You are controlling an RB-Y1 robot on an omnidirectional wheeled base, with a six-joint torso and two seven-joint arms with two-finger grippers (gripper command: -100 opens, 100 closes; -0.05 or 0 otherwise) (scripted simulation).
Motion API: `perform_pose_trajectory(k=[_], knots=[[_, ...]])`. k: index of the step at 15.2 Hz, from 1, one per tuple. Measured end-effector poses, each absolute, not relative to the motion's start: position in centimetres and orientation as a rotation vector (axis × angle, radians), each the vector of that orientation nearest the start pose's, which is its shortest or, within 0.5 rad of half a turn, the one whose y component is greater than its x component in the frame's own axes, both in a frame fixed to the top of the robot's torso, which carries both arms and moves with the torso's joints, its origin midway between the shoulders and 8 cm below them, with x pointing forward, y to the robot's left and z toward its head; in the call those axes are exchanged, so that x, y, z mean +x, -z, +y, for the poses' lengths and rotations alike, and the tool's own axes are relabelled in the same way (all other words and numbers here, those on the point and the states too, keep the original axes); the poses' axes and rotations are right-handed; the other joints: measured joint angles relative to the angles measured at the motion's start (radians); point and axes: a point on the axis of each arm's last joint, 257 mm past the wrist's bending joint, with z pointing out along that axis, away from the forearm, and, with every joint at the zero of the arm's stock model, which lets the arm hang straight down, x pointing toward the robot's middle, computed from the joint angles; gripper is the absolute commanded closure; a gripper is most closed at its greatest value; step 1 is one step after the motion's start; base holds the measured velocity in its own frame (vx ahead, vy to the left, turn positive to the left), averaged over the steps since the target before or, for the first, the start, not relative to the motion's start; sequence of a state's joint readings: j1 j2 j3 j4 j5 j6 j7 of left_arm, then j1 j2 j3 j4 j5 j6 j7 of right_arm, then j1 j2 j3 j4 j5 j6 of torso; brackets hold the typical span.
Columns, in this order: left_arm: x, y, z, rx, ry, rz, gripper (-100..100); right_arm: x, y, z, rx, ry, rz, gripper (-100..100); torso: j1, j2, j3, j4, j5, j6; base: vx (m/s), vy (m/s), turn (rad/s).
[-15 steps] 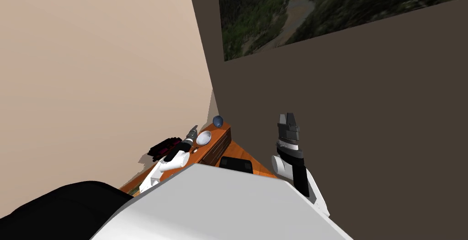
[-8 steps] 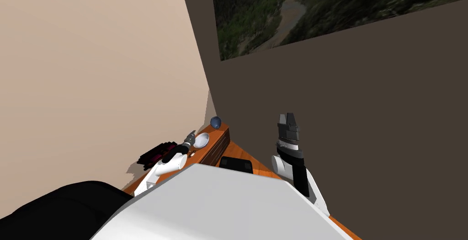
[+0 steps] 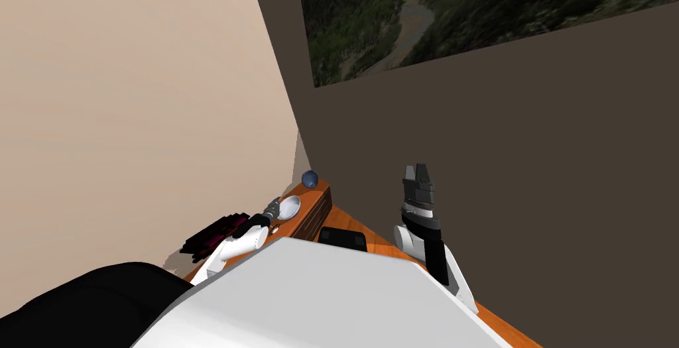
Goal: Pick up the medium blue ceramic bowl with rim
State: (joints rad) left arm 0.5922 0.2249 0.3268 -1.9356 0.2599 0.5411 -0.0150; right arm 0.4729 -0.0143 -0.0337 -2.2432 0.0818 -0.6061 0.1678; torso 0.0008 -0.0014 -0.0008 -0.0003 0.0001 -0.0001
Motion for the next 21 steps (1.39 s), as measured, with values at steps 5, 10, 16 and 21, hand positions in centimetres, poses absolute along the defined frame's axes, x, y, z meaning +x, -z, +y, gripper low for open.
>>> perform_pose_trajectory(k=[5, 10, 16, 21], knots=[[24.3, 39.4, 49.9, -1.95, 0.383, 1.341, -100, 33.5, -3.6, -27.2, 0.454, -1.093, 0.639, 0, 0.001, -0.001, 0.0, 0.0, 0.0, 0.0, 0.022, 0.022, -0.148], [20.5, 42.4, 50.3, -2.083, 0.3, 1.356, -100, 33.5, -3.6, -27.2, 0.454, -1.093, 0.639, 0, 0.0, -0.001, 0.0, 0.0, 0.0, 0.0, 0.023, 0.017, -0.101], [16.4, 45.3, 49.8, -2.239, 0.211, 1.36, -100, 33.5, -3.6, -27.2, 0.454, -1.093, 0.639, 0, 0.001, -0.001, -0.001, 0.0, 0.0, 0.0, 0.029, 0.025, -0.124], [12.6, 47.4, 48.7, -2.374, 0.139, 1.362, -100, 33.5, -3.6, -27.2, 0.454, -1.093, 0.639, 0, 0.001, -0.002, -0.001, 0.0, 0.0, 0.0, 0.032, 0.026, -0.132]])
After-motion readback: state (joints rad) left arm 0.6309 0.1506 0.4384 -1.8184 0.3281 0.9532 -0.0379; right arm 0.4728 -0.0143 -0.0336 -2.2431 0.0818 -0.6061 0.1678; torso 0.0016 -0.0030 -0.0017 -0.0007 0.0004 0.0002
